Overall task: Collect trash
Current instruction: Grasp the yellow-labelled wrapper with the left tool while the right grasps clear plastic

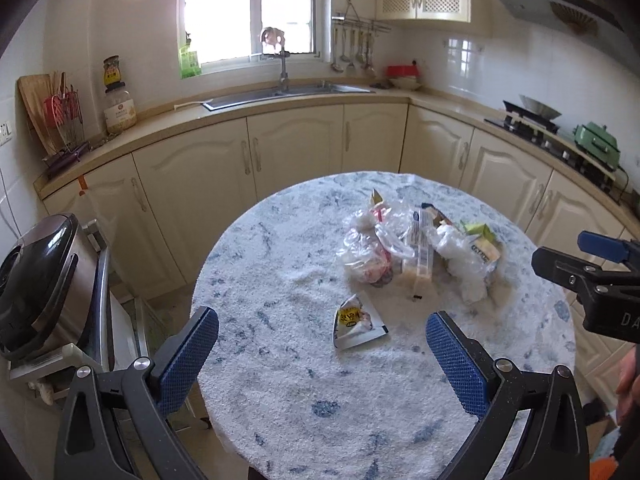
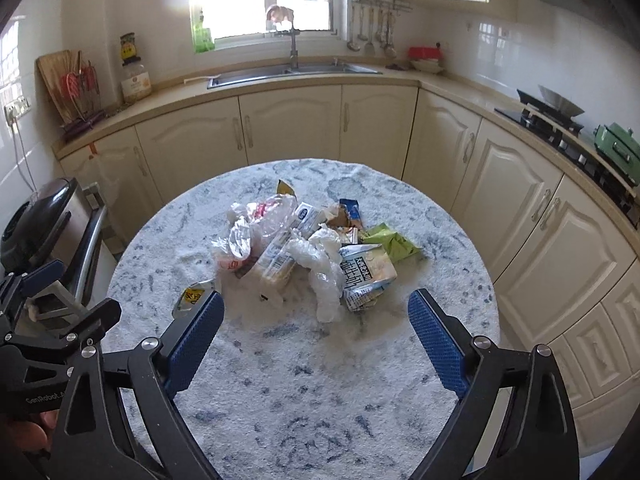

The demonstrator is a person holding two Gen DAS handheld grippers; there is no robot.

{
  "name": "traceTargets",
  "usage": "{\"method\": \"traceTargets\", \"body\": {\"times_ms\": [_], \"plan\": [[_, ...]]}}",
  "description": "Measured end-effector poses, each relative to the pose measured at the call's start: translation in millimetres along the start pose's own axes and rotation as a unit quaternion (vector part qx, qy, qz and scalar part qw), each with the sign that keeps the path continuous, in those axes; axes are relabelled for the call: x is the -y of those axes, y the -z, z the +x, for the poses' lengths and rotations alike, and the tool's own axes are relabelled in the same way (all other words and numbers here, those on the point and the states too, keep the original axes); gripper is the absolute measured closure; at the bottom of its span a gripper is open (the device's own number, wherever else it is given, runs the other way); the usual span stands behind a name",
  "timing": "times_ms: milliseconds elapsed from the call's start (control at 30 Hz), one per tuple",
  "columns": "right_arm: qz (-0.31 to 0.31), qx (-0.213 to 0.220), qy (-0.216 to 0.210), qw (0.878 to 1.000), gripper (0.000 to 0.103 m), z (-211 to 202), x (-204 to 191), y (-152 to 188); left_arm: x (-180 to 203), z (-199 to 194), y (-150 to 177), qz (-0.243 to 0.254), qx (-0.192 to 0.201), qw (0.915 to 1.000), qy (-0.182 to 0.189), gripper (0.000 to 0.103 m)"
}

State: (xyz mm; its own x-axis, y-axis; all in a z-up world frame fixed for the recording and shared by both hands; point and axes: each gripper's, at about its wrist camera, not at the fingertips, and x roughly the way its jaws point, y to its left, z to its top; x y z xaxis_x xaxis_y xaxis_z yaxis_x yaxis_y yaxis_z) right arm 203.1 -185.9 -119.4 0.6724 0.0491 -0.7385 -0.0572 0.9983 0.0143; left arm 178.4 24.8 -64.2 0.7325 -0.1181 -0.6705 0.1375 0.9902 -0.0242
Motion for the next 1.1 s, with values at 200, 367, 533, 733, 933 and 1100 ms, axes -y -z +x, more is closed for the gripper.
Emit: {"method": "traceTargets", "body": {"times_ms": [200, 367, 533, 733, 933, 1100], "plan": [[0.019, -0.055, -0.018, 0.998, 0.021, 51.3, 17.6, 7.8, 2.8, 72.4, -4.9, -0.002, -0.062, 0.9980, 0.010, 0.001], [0.030, -0.071, -0.029, 0.997, 0.027, 79.0, 26.1, 2.5, 5.4, 117.9, -8.2, -0.004, -0.101, 0.9949, 0.006, 0.002], [0.019, -0.087, -0.035, 0.995, 0.036, 108.3, 19.4, -5.8, 6.6, 154.9, -20.1, -0.006, -0.120, 0.9928, 0.004, 0.011], [0.005, -0.115, -0.040, 0.993, 0.075, 144.1, 14.1, -9.2, 13.9, 184.5, -29.3, 0.009, -0.135, 0.9908, 0.012, 0.044], [0.073, -0.105, -0.097, 0.987, 0.083, 135.2, 44.8, 5.0, 16.1, 186.4, -31.7, 0.009, -0.127, 0.9916, 0.026, 0.071], [0.140, -0.091, -0.157, 0.973, 0.083, 108.7, 74.4, 21.6, 1.2, 182.4, -30.0, -0.017, -0.124, 0.9910, 0.048, 0.084]]}}
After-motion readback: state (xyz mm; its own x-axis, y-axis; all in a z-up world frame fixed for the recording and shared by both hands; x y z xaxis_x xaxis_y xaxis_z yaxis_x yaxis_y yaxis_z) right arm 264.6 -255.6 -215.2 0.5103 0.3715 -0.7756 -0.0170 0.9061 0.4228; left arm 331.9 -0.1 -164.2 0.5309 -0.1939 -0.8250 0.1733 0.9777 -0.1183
